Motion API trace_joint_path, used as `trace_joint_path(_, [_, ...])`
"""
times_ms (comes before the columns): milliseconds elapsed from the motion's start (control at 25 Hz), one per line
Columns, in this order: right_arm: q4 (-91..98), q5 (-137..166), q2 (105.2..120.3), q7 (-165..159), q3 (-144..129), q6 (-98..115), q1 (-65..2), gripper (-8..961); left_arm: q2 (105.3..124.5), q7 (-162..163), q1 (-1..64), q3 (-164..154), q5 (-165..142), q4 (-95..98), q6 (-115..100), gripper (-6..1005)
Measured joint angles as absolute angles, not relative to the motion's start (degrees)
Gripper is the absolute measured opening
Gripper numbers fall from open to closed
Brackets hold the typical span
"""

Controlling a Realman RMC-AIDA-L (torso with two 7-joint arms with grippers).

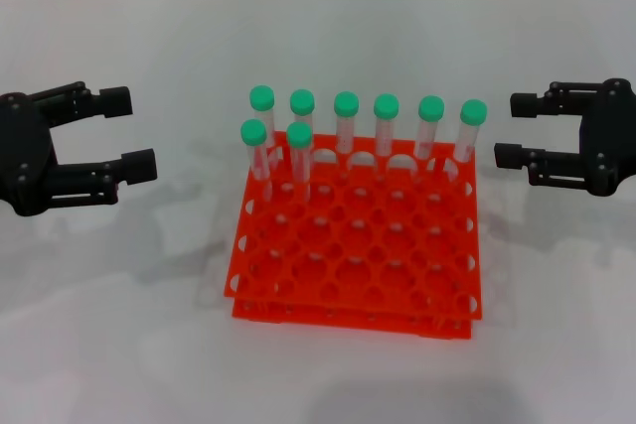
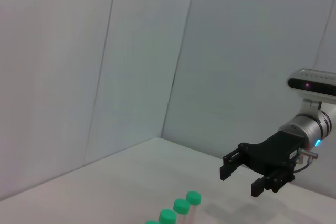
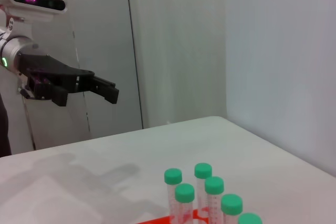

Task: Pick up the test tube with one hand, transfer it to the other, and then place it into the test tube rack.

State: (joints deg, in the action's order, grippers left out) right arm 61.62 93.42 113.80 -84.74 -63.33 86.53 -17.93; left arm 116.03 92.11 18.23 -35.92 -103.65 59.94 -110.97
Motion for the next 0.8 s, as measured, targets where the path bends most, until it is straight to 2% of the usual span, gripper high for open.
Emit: trace_joint_path(800, [61.62,94.49,113.89,-84.81,-63.73,87.84,-18.19,605,115.6,92.8,18.59,-36.12,-104.31,59.94,-111.45,886])
